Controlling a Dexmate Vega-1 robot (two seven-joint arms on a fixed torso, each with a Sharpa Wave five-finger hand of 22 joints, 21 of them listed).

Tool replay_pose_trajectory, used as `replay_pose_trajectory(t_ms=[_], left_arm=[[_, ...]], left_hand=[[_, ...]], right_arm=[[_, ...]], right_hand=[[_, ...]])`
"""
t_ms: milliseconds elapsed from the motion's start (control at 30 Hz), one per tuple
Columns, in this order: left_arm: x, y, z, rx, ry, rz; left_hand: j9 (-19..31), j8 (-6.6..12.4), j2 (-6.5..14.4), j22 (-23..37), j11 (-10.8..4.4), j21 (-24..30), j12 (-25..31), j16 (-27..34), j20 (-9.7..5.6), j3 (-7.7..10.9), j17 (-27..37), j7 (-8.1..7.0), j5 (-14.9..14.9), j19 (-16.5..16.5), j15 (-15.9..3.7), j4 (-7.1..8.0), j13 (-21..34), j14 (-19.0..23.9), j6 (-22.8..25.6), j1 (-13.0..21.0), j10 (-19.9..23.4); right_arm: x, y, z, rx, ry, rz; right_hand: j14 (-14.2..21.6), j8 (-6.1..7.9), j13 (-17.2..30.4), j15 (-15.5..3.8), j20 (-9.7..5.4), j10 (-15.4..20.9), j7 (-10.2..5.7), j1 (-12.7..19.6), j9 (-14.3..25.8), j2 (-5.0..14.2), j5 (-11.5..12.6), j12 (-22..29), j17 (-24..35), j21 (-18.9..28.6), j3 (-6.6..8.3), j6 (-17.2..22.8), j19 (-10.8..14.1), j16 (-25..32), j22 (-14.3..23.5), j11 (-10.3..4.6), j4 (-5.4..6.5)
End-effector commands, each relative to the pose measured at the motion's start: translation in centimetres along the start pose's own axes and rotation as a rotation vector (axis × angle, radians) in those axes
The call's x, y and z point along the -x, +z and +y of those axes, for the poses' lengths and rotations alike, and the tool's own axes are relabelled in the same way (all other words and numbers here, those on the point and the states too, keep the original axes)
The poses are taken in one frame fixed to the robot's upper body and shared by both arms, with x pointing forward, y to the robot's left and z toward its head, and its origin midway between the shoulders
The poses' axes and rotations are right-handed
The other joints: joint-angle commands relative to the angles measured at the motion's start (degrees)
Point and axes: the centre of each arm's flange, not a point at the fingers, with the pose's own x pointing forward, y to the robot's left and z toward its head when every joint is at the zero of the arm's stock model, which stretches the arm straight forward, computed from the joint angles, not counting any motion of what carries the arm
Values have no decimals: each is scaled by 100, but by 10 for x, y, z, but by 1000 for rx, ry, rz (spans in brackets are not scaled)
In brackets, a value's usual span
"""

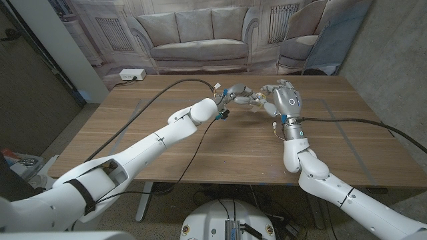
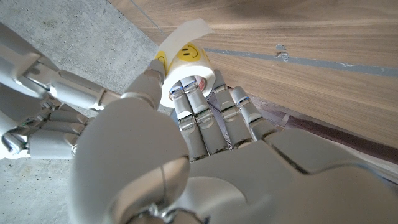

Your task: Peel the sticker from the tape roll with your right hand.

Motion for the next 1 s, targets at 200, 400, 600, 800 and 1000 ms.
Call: replay_pose_trajectory(t_ms=[200,400,600,800,1000], left_arm=[[-2,5,-2,6,-9,-21],[0,4,-2,7,-4,-24],[1,5,0,4,4,-26],[4,3,2,-2,14,-22],[5,3,8,3,38,-29]], left_hand=[[49,32,436,16,-9,48,924,-15,-21,176,42,569,40,-8,-841,127,745,57,584,440,57],[61,42,436,16,-3,57,934,-18,-26,180,52,571,40,-14,-845,124,741,62,601,443,52],[70,37,434,16,-25,67,948,-24,-23,184,61,567,40,-22,-845,122,737,64,587,445,49],[70,34,436,17,-22,75,956,-25,-17,187,70,575,40,-27,-847,123,738,73,590,444,30],[75,37,432,17,-15,87,971,-32,-10,188,79,571,40,-25,-844,122,732,70,597,444,40]], right_arm=[[0,0,1,29,-13,1],[0,-1,2,31,-11,5],[0,-3,2,28,-15,11],[2,-6,2,34,-14,20],[4,-7,2,37,-11,17]], right_hand=[[73,129,125,-771,-28,24,-4,76,80,9,57,125,59,86,-38,28,-5,-30,28,-38,67],[107,167,180,-780,-34,27,4,96,110,21,69,165,82,112,-52,20,-6,-39,37,-49,79],[131,207,238,-785,-32,-4,-7,134,140,46,87,193,100,142,-55,10,-7,-62,48,-47,84],[146,231,296,-782,-52,-18,-5,178,168,77,99,226,127,177,-57,-39,-5,-82,60,-53,88],[148,244,338,-779,-55,-49,-13,176,175,79,102,242,145,205,-77,-64,1,-103,68,-61,104]])
